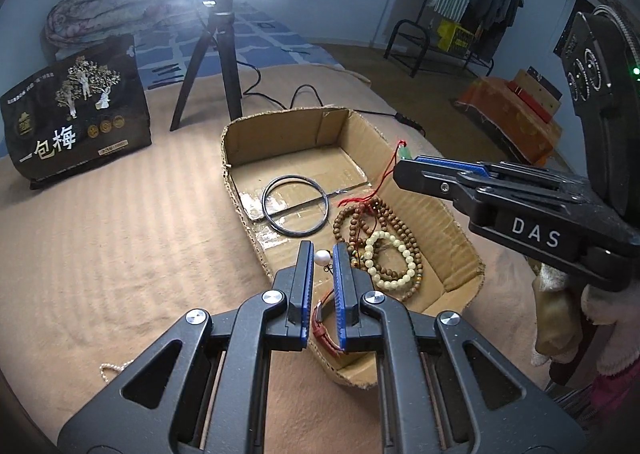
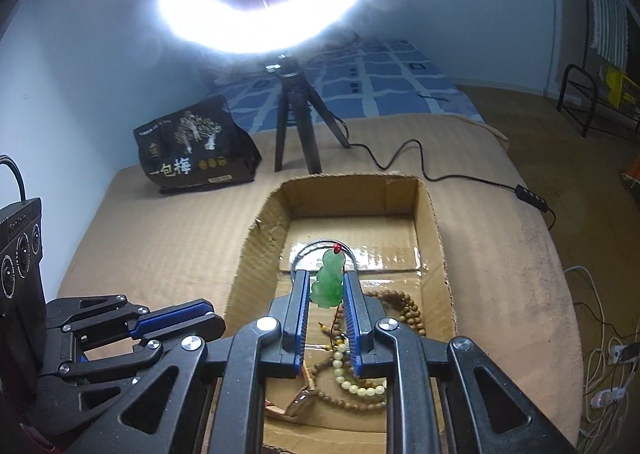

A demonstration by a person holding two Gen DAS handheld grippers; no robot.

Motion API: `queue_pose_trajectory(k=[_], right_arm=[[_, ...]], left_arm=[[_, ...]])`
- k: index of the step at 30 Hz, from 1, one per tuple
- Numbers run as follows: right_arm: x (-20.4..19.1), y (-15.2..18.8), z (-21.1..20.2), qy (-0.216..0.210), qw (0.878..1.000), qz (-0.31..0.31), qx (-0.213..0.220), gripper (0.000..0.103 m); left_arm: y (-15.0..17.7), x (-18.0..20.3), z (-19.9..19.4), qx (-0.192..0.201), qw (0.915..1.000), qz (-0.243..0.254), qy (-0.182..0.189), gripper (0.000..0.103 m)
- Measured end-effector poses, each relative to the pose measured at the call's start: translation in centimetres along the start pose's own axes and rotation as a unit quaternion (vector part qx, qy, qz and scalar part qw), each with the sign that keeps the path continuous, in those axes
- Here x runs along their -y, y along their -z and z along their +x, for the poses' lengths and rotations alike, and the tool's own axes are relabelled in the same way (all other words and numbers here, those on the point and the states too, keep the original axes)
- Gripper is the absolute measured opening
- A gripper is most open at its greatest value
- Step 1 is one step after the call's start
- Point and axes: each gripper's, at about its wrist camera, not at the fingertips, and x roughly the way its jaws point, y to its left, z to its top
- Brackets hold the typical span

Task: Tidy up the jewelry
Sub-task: 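Carry the earring with the left tool while the right tool carries the pendant into the box, then open the left tool over the box while the right tool releases the pendant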

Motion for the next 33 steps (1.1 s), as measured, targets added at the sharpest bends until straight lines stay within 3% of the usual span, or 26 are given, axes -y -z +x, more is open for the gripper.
queue_pose_trajectory(k=[14,16,17,18,20,25,33], right_arm=[[1.2,0.9,1.3,0.02,0.999,0.011,-0.023,0.017],[1.3,0.9,1.2,0.022,0.999,0.012,-0.022,0.022],[1.3,0.9,1.2,0.022,0.999,0.012,-0.021,0.029],[1.3,0.8,1.0,0.024,0.999,0.014,-0.018,0.034],[1.3,0.8,0.9,0.027,0.999,0.015,-0.017,0.04],[1.5,0.6,0.6,0.035,0.999,0.022,-0.012,0.049],[1.4,0.5,0.0,0.038,0.999,0.027,-0.002,0.077]], left_arm=[[-0.3,0.1,1.6,-0.015,0.9999,-0.005,0.002,0.008],[-0.3,0.2,1.6,-0.015,0.9999,-0.004,0.0,0.008],[-0.4,0.2,1.5,-0.014,0.9999,-0.003,-0.005,0.015],[-0.4,0.2,1.5,-0.014,0.9999,-0.003,-0.006,0.033],[-0.3,0.1,1.3,-0.01,0.9999,-0.007,-0.003,0.042],[-0.2,-0.3,0.8,-0.008,0.9999,-0.009,-0.009,0.042],[-0.2,-1.5,-0.3,-0.005,0.9996,-0.02,-0.018,0.042]])
